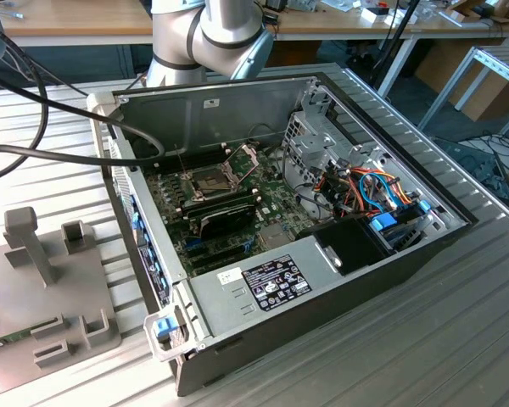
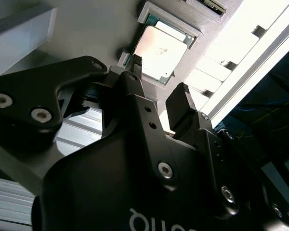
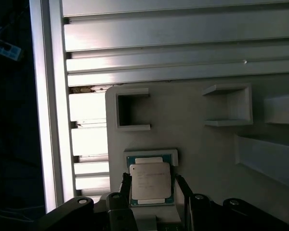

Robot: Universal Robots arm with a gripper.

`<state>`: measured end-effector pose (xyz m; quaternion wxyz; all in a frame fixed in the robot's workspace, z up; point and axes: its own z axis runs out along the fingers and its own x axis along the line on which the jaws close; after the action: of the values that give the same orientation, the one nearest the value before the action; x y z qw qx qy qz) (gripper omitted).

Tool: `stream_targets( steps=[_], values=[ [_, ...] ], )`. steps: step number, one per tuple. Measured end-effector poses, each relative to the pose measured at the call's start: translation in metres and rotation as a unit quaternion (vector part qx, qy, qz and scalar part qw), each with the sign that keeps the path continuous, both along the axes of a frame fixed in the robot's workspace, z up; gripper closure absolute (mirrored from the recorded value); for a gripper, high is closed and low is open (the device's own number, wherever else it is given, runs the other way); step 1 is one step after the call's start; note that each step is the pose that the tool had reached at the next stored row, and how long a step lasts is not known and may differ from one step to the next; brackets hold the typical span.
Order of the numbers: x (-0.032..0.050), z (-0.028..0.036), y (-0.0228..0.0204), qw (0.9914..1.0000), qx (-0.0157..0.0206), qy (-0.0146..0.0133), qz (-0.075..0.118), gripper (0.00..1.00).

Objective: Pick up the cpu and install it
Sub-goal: 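Pick up the cpu and move it towards the insertion slot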

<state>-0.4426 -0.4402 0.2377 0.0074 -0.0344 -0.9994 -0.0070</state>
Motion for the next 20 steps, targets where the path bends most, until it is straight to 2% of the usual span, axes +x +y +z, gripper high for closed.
stream_targets(
  steps=[12, 16, 20],
  values=[
    [0.0000, -0.0009, -0.0001, 1.00000, 0.0000, -0.0001, 0.000, 0.52],
    [0.0000, -0.0036, -0.0001, 1.00000, 0.0000, 0.0000, 0.000, 0.52],
    [0.0000, -0.0089, -0.0001, 1.00000, -0.0001, 0.0000, 0.000, 0.52]
  ],
)
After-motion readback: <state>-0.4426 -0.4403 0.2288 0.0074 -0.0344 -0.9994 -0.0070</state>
